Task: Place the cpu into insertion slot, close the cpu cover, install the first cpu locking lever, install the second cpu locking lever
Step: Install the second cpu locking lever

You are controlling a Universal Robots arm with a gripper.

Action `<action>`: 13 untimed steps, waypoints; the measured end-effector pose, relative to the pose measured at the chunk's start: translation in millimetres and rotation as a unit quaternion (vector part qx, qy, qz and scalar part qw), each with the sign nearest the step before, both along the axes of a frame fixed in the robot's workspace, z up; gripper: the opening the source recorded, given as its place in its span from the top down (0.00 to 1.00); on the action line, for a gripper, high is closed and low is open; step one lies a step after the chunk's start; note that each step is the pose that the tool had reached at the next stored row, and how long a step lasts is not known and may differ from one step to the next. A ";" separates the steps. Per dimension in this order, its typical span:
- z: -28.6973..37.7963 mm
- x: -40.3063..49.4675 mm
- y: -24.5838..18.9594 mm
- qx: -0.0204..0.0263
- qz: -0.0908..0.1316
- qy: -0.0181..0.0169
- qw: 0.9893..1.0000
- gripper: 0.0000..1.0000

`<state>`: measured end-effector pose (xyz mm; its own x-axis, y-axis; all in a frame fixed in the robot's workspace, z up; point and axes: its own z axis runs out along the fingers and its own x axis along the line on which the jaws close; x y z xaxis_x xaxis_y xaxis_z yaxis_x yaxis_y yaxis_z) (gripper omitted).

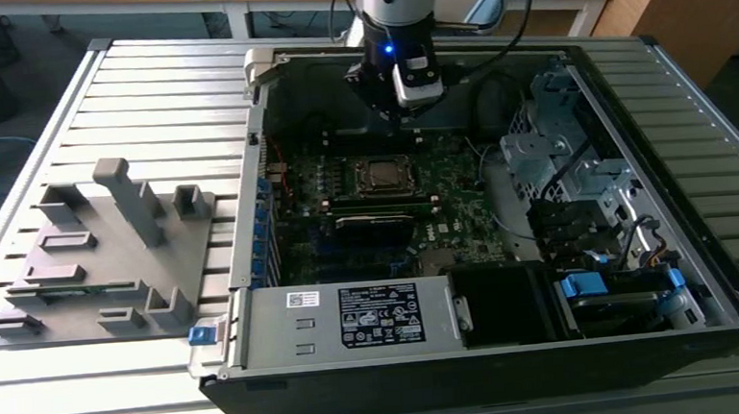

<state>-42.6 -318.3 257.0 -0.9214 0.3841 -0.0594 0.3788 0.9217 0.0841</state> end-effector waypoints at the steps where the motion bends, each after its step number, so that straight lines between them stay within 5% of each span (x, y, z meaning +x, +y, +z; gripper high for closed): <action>1: 1.1 0.0 0.0 0.000 0.000 0.000 1.000 0.90; 13: 14.8 0.0 0.0 0.000 0.000 0.000 1.000 0.90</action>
